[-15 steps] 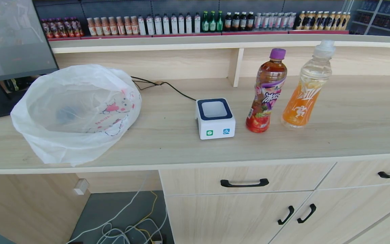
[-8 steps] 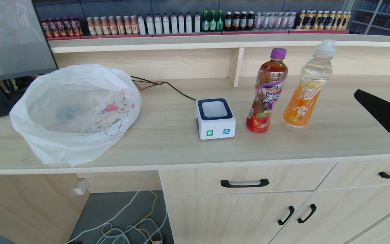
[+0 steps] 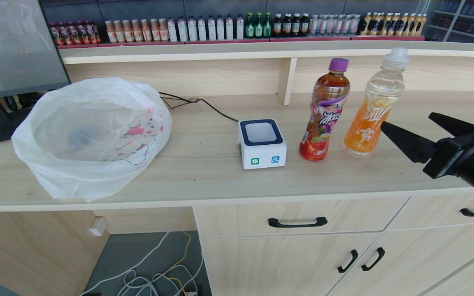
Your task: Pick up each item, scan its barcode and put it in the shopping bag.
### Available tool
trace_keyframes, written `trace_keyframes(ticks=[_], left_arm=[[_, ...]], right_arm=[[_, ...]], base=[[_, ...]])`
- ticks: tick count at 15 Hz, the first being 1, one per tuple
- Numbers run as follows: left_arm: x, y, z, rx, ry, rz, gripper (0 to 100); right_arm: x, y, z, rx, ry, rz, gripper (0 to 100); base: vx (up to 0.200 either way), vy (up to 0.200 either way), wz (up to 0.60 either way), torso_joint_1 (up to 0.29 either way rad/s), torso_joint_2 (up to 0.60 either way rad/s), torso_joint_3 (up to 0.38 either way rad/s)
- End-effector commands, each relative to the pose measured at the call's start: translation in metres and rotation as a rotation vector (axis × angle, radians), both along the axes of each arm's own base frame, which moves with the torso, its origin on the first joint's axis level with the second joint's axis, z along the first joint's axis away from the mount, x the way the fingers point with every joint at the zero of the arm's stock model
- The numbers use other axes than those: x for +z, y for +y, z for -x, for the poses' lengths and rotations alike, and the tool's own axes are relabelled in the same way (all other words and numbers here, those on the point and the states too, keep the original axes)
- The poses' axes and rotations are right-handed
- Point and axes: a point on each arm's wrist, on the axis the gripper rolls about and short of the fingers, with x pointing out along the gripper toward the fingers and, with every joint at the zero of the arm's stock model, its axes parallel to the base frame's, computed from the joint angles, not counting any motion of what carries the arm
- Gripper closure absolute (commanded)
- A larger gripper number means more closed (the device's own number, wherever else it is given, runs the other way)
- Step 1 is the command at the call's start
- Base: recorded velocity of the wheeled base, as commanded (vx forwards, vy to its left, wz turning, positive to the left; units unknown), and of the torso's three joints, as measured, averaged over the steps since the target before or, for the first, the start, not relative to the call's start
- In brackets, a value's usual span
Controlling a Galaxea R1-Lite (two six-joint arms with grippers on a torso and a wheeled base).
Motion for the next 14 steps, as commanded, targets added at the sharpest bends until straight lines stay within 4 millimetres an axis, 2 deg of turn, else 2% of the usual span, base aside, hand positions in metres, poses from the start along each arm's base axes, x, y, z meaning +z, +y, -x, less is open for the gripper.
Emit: trace_keyframes(ticks=[1, 7, 14], left_arm=[[0.000, 0.000, 0.000, 0.000, 0.000, 0.000, 0], [0.000, 0.000, 0.000, 0.000, 0.000, 0.000, 0], [0.000, 0.000, 0.000, 0.000, 0.000, 0.000, 0]], right_arm=[[-0.010, 0.008, -0.007, 0.023, 0.041, 0.020, 0], [-0.019, 0.024, -0.027, 0.053, 0.057, 0.081, 0], [-0.016, 0.043, -0.052, 0.080, 0.048, 0.082, 0]], base=[[0.000, 0.000, 0.00, 0.000, 0.00, 0.000], [0.000, 0.000, 0.00, 0.000, 0.00, 0.000], [0.000, 0.000, 0.00, 0.000, 0.00, 0.000]])
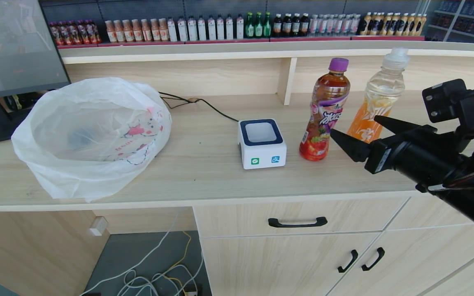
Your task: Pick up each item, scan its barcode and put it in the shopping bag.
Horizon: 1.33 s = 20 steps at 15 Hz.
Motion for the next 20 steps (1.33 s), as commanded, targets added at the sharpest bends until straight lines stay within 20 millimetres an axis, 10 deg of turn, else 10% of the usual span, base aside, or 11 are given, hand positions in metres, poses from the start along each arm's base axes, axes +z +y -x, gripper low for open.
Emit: trace_keyframes(ticks=[1, 20], left_arm=[[0.000, 0.000, 0.000, 0.000, 0.000, 0.000, 0], [0.000, 0.000, 0.000, 0.000, 0.000, 0.000, 0]], right_arm=[[-0.004, 0.008, -0.010, 0.006, 0.014, 0.005, 0], [-0.010, 0.030, -0.053, -0.066, 0.033, -0.028, 0]], base=[[0.000, 0.000, 0.00, 0.000, 0.00, 0.000], [0.000, 0.000, 0.00, 0.000, 0.00, 0.000]])
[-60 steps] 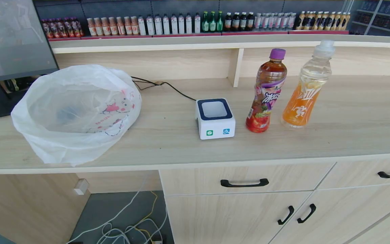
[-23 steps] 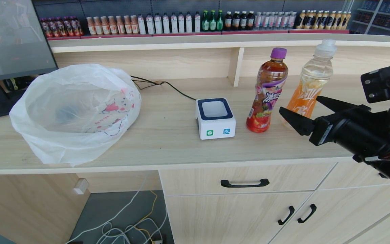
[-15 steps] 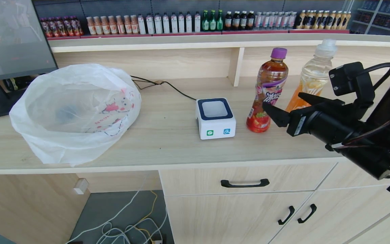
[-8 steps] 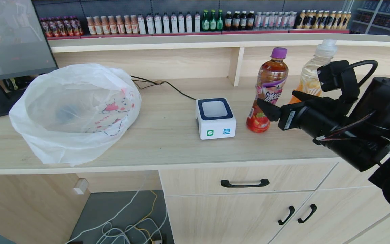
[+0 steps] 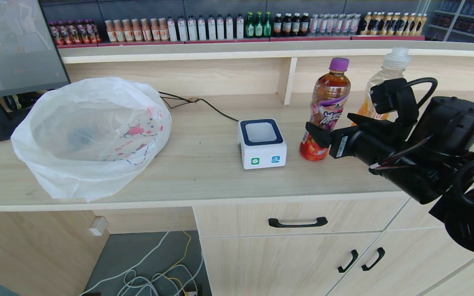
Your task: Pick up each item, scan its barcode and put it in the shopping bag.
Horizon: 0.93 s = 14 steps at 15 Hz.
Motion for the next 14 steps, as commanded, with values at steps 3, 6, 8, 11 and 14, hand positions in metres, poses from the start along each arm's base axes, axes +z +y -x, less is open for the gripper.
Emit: trace_keyframes(ticks=[3, 6, 8, 11, 14], left_arm=[[0.000, 0.000, 0.000, 0.000, 0.000, 0.001, 0], [0.000, 0.000, 0.000, 0.000, 0.000, 0.001, 0], [0.000, 0.000, 0.000, 0.000, 0.000, 0.001, 0], [0.000, 0.000, 0.000, 0.002, 0.000, 0.001, 0], [0.000, 0.000, 0.000, 0.000, 0.000, 0.001, 0]], right_arm=[[-0.001, 0.003, -0.009, -0.003, -0.003, -0.001, 0], [-0.001, 0.003, -0.019, -0.016, -0.005, -0.002, 0], [-0.001, 0.004, -0.024, -0.020, -0.011, -0.005, 0], [-0.004, 0.006, -0.030, -0.022, -0.006, -0.002, 0], [-0.005, 0.003, -0.040, -0.043, -0.011, -0.003, 0]], base=[[0.000, 0.000, 0.00, 0.000, 0.00, 0.000], [0.000, 0.000, 0.00, 0.000, 0.00, 0.000], [0.000, 0.000, 0.00, 0.000, 0.00, 0.000], [0.000, 0.000, 0.00, 0.000, 0.00, 0.000], [0.000, 0.000, 0.00, 0.000, 0.00, 0.000]])
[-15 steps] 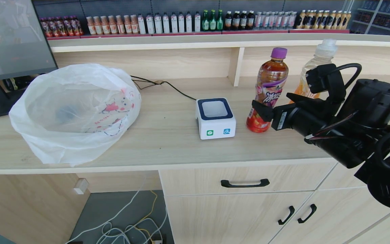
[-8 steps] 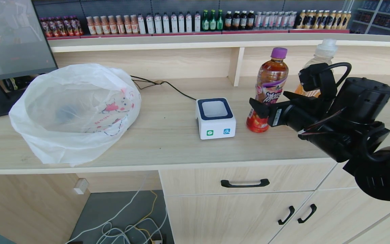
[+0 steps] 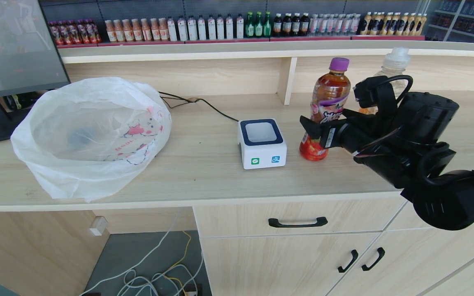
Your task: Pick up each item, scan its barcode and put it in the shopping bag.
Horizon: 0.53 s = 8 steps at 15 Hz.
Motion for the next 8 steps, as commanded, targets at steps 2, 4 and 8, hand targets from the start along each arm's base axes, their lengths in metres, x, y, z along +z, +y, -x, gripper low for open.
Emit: trace_keyframes(ticks=[2, 4, 8], left_arm=[[0.000, 0.000, 0.000, 0.000, 0.000, 0.000, 0], [0.000, 0.000, 0.000, 0.000, 0.000, 0.000, 0], [0.000, 0.000, 0.000, 0.000, 0.000, 0.000, 0]], right_arm=[[-0.003, 0.000, -0.006, -0.008, 0.004, 0.003, 0], [-0.005, 0.002, -0.011, -0.006, 0.005, 0.005, 0], [-0.001, 0.002, -0.019, -0.014, -0.015, -0.003, 0]], base=[[0.000, 0.000, 0.00, 0.000, 0.00, 0.000], [0.000, 0.000, 0.00, 0.000, 0.00, 0.000], [0.000, 0.000, 0.00, 0.000, 0.00, 0.000]])
